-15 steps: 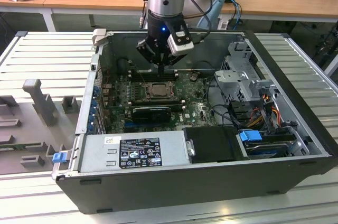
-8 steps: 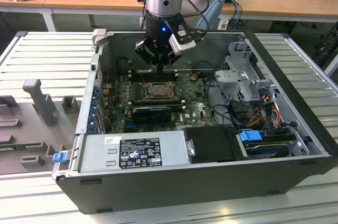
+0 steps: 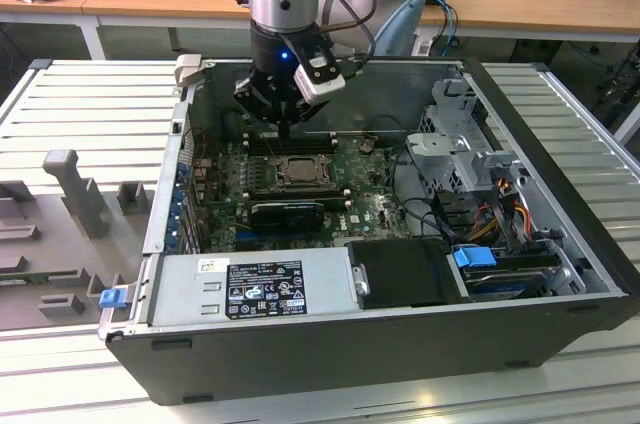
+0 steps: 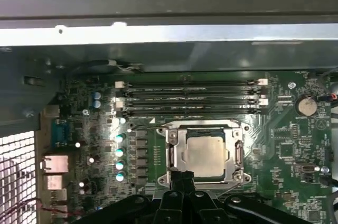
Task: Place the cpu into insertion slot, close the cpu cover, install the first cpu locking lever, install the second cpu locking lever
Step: 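Install the first cpu locking lever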
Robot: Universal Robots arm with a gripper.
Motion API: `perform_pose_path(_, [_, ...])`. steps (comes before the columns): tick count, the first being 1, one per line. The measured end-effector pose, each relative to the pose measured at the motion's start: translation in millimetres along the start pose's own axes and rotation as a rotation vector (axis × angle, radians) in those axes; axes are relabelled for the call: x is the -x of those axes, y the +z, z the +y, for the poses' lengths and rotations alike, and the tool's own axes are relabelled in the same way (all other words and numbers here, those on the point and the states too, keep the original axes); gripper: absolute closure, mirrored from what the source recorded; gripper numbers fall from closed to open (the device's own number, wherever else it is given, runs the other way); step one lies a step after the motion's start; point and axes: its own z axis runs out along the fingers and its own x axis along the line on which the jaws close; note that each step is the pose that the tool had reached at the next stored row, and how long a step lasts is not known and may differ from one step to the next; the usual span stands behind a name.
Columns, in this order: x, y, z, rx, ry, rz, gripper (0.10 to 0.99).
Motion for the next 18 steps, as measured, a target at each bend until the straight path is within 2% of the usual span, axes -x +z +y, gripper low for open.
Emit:
perform_pose_path(1, [-4.1, 0.0, -0.1, 0.000, 0.000, -0.0013, 0.980])
perform_pose_path(13, [-30.4, 0.6, -0.3, 0.001, -0.025, -0.0021, 0.980])
perform_pose_path(15, [-35.1, 1.5, 1.1, 0.001, -0.026, -0.0019, 0.980])
perform_pose_path(18, [-40.5, 4.5, 7.1, 0.001, -0.028, -0.0019, 0.980])
